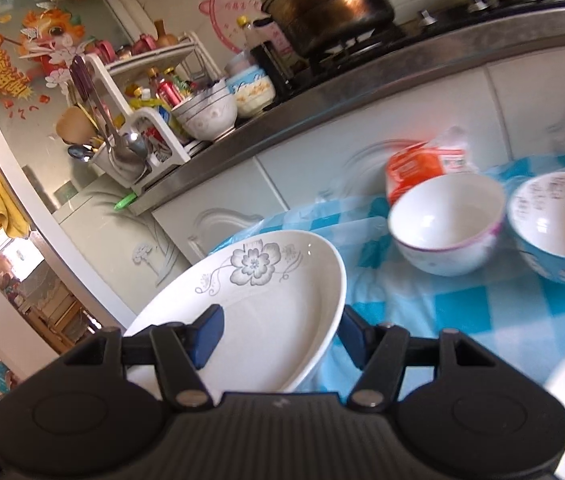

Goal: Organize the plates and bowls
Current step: 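Carry the white flower plate with the left gripper and lower it onto the green plate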

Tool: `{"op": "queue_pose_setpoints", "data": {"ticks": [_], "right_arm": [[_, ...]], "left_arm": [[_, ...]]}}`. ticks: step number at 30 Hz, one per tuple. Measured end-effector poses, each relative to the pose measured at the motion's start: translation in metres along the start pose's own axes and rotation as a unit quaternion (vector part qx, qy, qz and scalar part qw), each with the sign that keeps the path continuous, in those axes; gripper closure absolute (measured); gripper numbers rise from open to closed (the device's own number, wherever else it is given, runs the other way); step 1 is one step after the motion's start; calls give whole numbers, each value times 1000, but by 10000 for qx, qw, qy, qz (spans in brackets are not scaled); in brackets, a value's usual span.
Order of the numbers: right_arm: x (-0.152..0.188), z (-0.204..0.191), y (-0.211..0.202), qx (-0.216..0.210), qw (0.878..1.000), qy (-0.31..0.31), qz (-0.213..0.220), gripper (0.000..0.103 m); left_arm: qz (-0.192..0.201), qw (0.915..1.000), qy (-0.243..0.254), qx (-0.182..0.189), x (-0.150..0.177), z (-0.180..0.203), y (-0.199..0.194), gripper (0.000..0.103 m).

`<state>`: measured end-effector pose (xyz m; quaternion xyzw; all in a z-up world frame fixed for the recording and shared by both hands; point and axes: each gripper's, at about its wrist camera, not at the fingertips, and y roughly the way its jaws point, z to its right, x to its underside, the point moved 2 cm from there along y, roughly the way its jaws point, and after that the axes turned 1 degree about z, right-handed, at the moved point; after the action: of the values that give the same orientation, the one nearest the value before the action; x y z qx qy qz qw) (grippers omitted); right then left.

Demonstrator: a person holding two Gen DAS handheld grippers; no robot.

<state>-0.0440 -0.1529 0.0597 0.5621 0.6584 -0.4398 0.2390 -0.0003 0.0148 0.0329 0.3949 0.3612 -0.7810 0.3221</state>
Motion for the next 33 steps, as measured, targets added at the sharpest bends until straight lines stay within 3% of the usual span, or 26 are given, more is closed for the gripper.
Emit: {"op": "queue_pose_setpoints", "data": {"ticks": [12, 18, 24, 33], "right_arm": [[45, 18, -86, 315, 9989, 6, 334, 40], [69, 24, -120, 569, 9972, -102, 472, 40], [94, 31, -139, 773, 9954, -248, 504, 40], [117, 40, -144, 878, 9953, -164, 379, 40]], "left_arm": [[-333, 9977, 492, 337, 35, 34, -36, 79], [-708, 9939, 734, 412, 62, 42, -48, 79], [-1039, 9896, 920, 381, 85, 46, -56, 79], [-1168, 9857, 1186, 248, 96, 49, -61, 79]]}}
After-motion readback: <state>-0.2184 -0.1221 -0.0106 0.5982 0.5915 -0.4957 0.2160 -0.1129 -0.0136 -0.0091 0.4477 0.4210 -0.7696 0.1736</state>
